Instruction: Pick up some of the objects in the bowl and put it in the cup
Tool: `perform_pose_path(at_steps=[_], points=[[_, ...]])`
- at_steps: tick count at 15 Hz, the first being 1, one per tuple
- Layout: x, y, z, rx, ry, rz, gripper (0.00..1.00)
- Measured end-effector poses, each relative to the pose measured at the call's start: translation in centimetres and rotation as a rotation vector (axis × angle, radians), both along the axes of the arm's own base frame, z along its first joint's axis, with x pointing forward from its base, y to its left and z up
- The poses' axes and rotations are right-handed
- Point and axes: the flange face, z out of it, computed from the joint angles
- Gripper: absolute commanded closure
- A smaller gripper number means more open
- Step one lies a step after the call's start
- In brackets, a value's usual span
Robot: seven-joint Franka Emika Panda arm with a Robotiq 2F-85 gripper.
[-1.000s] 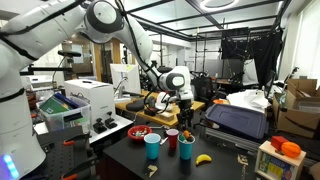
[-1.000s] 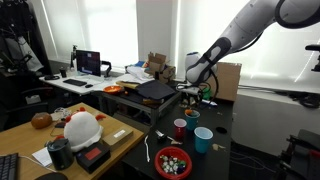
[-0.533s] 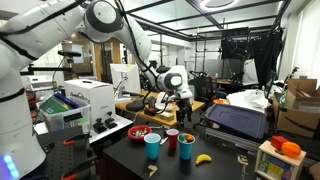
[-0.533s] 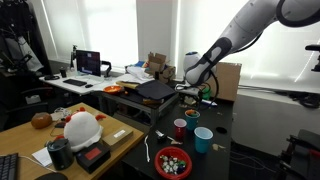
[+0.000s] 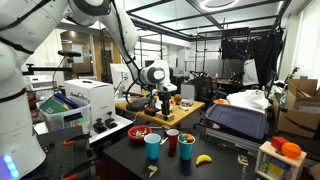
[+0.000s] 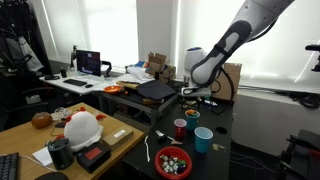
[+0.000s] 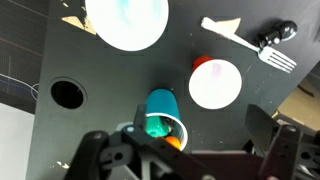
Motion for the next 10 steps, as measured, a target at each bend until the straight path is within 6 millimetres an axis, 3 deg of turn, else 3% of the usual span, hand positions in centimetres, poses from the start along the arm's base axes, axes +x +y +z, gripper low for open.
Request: perform_pose_path(at_steps=[5,10], points=[[-6.4,1.1,2.7,0.016,0.082,0.276,0.00],[-11.1,6.5,2.1,0.042,0.151,0.500,0.00]])
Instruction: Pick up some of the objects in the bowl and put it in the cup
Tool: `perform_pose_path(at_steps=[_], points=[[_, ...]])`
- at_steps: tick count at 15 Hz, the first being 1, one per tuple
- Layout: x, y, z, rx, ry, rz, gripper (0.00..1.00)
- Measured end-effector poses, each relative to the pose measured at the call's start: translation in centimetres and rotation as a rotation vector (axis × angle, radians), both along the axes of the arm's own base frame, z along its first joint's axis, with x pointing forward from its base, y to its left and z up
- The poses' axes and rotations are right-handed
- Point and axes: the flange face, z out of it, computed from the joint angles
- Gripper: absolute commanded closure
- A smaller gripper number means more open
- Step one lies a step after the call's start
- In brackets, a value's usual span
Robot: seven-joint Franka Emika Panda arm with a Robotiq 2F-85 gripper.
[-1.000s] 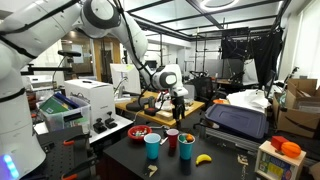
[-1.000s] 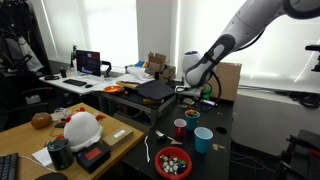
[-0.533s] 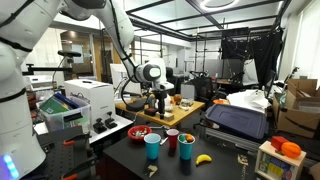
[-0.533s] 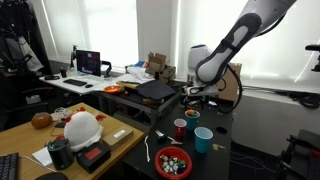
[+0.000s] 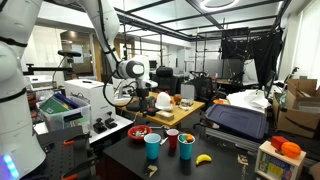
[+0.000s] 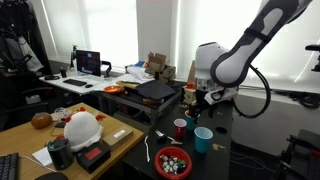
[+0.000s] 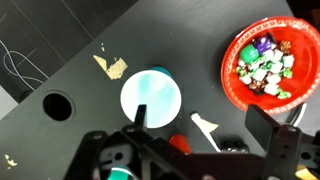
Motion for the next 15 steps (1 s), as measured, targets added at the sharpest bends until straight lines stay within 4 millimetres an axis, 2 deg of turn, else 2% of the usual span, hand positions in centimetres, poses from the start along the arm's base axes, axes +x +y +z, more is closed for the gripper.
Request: perform_pose_path(at_steps=[4,7,11,15], points=[[-2.3,5.0,-1.5,-0.001,0.030,0.072,0.00],[-3.1,7.3,-2.7,-0.009,0.035,0.034,0.00],[-3.1,8.7,-4.7,-0.035,0.033,-0.124,0.00],[-1.5,9.1,-6.7,-0.057,0.013,-0.299,0.00]])
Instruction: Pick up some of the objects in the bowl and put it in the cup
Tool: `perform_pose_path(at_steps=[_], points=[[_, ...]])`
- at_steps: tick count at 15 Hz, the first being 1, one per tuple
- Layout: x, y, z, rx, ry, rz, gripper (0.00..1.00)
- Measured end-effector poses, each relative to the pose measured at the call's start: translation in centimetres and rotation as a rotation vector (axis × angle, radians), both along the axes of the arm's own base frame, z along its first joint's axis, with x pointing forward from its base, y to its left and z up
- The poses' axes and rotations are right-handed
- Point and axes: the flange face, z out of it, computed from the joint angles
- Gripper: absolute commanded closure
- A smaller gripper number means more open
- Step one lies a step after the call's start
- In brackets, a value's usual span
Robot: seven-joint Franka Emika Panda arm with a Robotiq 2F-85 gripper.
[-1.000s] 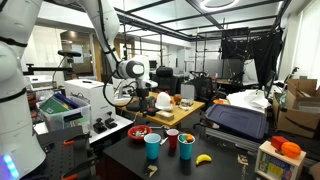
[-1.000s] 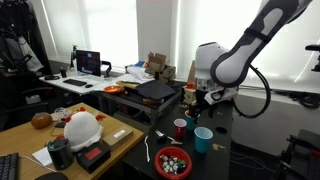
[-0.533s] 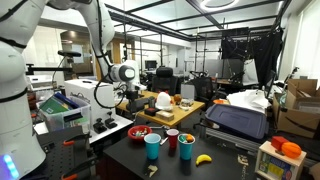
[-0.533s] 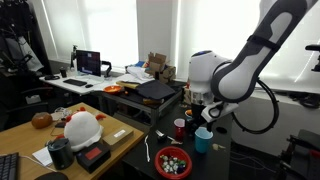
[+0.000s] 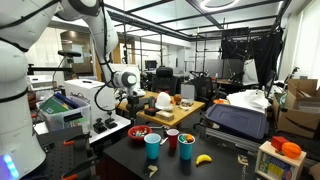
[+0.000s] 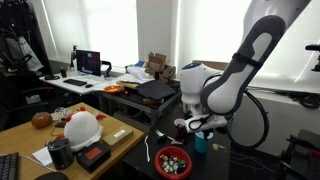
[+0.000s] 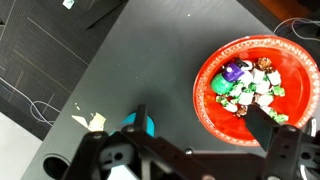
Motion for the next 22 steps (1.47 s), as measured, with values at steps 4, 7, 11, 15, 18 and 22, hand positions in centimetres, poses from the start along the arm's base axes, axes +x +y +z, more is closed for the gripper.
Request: perform_pose_path(at_steps=[4,7,11,15,18,22], points=[[2.4,0.7,-1.2,0.005,-0.035,-0.180,0.00],[3.5,1.1,-2.4,0.006,-0.048,-0.293,0.00],[4.0,1.1,-4.5,0.002,-0.041,-0.399,0.00],[4.4,1.2,-6.0,0.010,-0.029,-0.461,0.00],[4.5,1.3,-7.1,0.025,-0.010,-0.497,0.00],[3.9,1.6,-9.0,0.039,0.024,-0.519,0.00]])
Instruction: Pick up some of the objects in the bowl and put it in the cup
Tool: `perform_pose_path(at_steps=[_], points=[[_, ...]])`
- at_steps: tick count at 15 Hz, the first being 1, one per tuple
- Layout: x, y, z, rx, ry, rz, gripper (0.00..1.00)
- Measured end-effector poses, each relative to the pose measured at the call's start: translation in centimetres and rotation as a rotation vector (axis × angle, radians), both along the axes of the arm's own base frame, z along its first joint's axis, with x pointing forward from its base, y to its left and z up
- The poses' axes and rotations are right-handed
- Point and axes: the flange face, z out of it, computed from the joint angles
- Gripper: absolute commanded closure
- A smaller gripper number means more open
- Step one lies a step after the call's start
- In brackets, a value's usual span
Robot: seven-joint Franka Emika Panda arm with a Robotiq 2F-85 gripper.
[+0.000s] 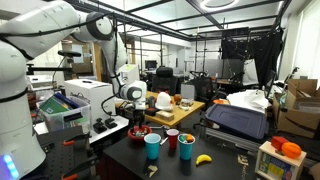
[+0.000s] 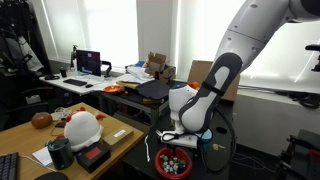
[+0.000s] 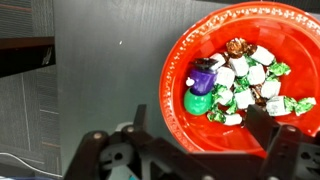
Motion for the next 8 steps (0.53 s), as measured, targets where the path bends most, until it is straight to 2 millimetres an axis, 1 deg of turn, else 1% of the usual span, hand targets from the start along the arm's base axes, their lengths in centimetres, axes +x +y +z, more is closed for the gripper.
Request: perform_pose_path(at_steps=[4,8], points=[[-0.4,0.5,-1.3,0.017,-0.016,0.004,0.00],[0.0,0.6,-1.5,0.034,-0.071,0.004,0.00]])
